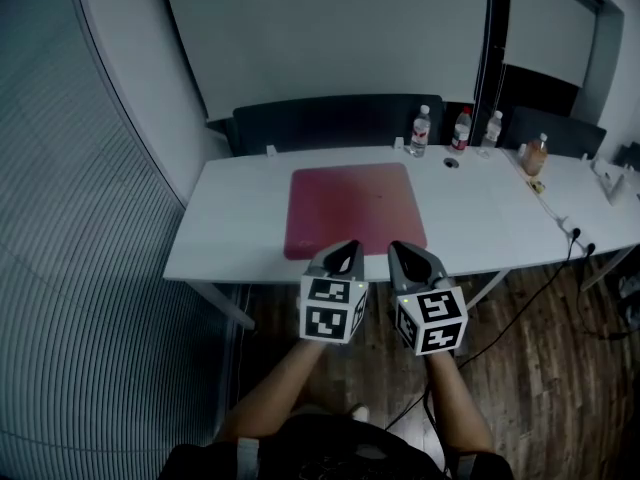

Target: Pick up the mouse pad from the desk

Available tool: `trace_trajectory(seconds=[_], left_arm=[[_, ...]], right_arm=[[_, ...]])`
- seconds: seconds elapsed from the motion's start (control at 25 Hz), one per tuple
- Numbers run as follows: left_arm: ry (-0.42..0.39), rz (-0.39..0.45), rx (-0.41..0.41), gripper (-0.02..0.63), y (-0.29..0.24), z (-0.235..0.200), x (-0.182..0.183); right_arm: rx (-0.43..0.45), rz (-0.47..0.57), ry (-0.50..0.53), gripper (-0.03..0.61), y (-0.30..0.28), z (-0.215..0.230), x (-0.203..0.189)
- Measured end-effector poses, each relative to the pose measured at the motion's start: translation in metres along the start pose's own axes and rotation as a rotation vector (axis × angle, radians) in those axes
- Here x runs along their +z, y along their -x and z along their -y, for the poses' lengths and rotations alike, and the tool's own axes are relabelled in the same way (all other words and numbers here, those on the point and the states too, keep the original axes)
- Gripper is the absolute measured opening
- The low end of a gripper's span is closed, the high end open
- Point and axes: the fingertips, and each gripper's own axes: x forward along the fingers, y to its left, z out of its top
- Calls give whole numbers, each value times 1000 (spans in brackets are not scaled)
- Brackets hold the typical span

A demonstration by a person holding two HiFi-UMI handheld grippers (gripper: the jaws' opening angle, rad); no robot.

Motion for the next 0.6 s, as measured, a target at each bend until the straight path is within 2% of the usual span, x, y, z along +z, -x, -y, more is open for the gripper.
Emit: trace_trajectory(seconds=[0.32,0.6], left_arm=[[14,0,1,6,-24,-13,3],[19,4,-28,6,-68,-26,9]], right_arm=[[5,-19,4,2,-21,11,-3],[-19,-36,17,2,-55,37,-7]])
